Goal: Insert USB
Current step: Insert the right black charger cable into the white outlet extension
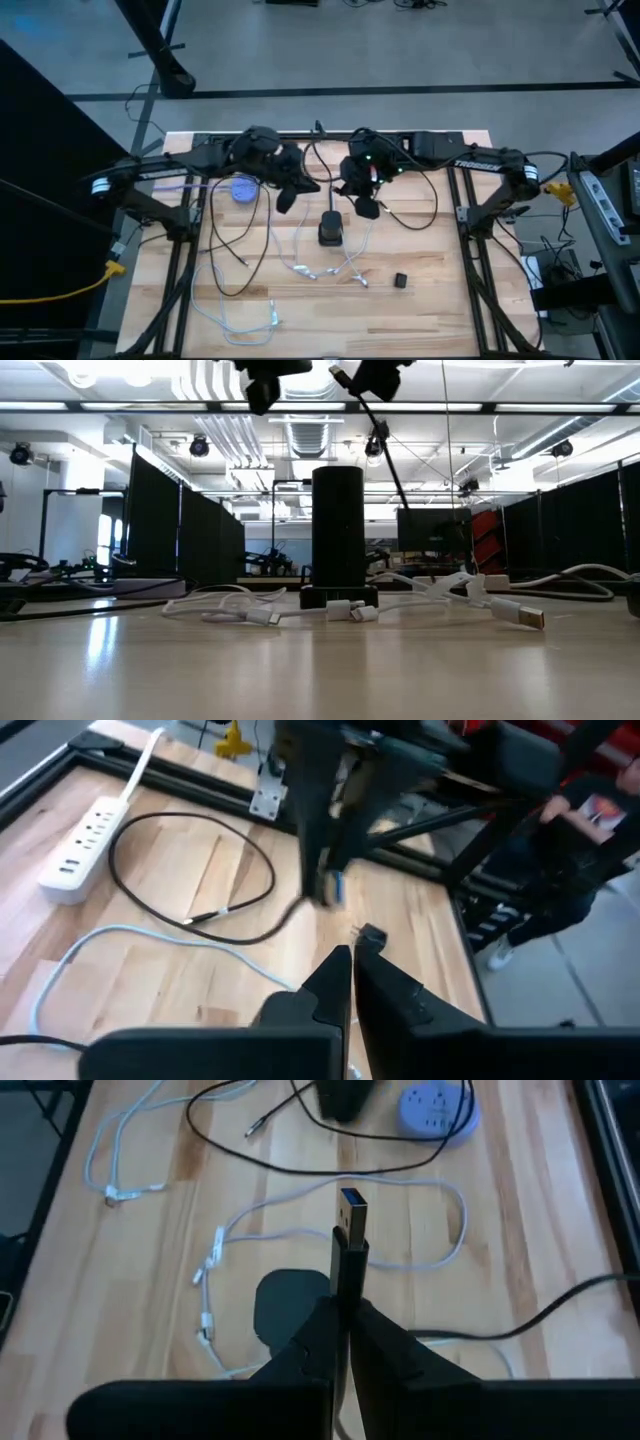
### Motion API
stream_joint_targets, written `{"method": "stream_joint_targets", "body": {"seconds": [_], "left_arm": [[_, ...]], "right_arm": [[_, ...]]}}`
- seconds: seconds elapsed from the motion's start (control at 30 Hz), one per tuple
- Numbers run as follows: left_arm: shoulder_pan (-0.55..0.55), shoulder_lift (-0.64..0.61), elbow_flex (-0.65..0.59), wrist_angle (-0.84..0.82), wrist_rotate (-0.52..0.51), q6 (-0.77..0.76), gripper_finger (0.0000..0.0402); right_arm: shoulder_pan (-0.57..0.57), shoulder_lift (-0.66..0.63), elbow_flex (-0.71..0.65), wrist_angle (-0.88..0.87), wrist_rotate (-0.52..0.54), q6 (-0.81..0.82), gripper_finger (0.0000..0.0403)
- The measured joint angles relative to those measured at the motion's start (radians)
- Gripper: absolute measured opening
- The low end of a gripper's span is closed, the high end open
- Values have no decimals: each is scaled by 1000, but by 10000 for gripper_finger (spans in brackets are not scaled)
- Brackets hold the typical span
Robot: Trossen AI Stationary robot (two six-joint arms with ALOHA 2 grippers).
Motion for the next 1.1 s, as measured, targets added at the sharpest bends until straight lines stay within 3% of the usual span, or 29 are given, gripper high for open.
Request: {"method": "stream_joint_targets", "body": {"seconds": [0.27,0.6,0.9,1.1], "left_arm": [[0,110,179,-169,-1,121,74],[0,152,205,-176,0,155,142],[0,155,205,-159,-4,158,156],[4,146,205,-193,-97,173,147]], "right_arm": [[-1,43,21,-31,56,-35,5],[-1,39,21,-28,75,-38,4],[-1,43,21,-4,75,-51,4],[-1,43,21,-36,75,-48,1]]}}
